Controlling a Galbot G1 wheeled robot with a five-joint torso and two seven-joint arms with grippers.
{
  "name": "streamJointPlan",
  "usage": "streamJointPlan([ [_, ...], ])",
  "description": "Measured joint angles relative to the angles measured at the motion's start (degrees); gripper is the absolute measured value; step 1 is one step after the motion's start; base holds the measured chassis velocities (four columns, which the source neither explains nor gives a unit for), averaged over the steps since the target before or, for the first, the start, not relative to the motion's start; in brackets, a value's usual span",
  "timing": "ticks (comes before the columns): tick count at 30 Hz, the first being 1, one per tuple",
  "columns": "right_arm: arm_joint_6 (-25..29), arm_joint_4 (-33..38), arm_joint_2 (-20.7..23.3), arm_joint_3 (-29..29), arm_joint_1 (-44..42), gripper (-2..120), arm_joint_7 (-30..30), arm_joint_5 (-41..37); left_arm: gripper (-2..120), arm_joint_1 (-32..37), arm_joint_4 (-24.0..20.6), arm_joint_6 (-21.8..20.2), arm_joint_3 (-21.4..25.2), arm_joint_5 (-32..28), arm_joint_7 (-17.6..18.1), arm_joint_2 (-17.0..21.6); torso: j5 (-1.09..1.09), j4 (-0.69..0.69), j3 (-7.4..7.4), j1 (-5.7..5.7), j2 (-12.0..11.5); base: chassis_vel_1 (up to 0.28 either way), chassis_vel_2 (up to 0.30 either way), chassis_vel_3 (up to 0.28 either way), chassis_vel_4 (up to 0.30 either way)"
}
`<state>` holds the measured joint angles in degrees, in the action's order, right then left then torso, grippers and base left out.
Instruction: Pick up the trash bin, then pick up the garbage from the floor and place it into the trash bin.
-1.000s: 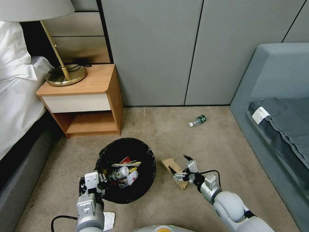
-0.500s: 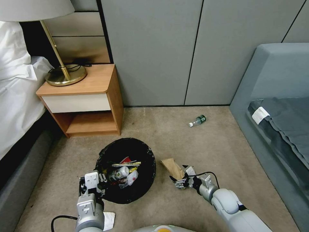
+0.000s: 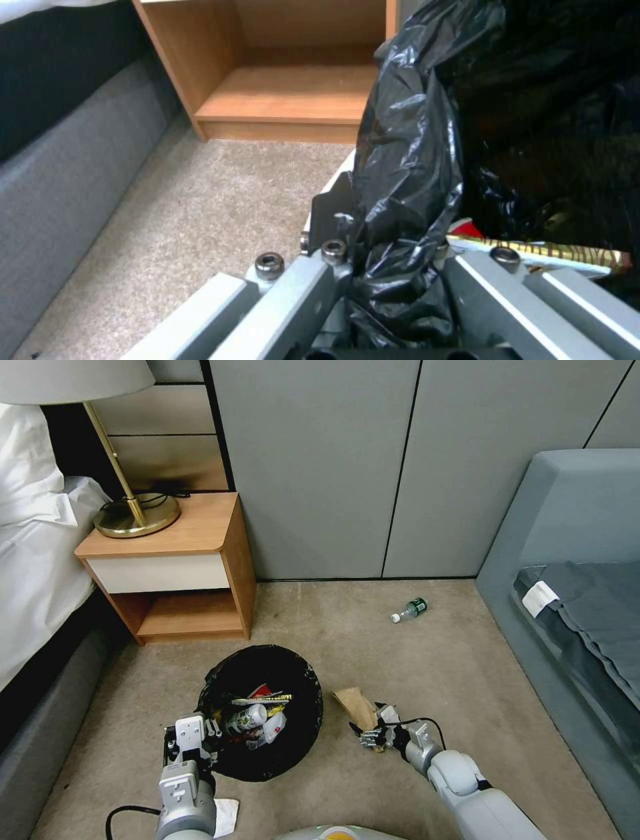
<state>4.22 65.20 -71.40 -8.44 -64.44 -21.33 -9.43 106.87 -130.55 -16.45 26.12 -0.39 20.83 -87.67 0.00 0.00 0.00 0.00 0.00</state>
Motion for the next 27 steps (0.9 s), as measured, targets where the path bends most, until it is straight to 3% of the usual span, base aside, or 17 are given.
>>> streamJointPlan([
  [4, 0.39, -0.44, -0.1, -0.31, -0.18, 81, 0.07, 0.13, 1, 0.0, 0.0, 0.0, 0.0, 0.0, 0.0, 0.0, 0.0, 0.0, 0.0, 0.0, 0.0, 0.0, 0.0, 0.0, 0.0],
  [6, 0.66, -0.51, -0.1, -0.52, -0.33, 69, 0.18, 0.16, 1, 0.0, 0.0, 0.0, 0.0, 0.0, 0.0, 0.0, 0.0, 0.0, 0.0, 0.0, 0.0, 0.0, 0.0, 0.0, 0.0],
  [14, 1.1, 0.02, 0.1, -0.76, -0.44, 47, 0.5, 0.12, 1, 0.0, 0.0, 0.0, 0.0, 0.0, 0.0, 0.0, 0.0, 0.0, 0.0, 0.0, 0.0, 0.0, 0.0, 0.0, 0.0],
  [20, 1.56, 0.66, 0.3, -0.87, -0.69, 19, 1.15, 0.02, 1, 0.0, 0.0, 0.0, 0.0, 0.0, 0.0, 0.0, 0.0, 0.0, 0.0, 0.01, 0.0, 0.0, 0.0, 0.0, 0.0],
  [27, 2.2, 1.94, 0.3, -1.17, -0.83, 0, 2.49, -0.37, 1, 0.0, 0.0, 0.0, 0.0, 0.0, 0.0, 0.0, 0.0, 0.0, 0.0, 0.0, 0.0, 0.0, 0.0, 0.0, 0.0],
])
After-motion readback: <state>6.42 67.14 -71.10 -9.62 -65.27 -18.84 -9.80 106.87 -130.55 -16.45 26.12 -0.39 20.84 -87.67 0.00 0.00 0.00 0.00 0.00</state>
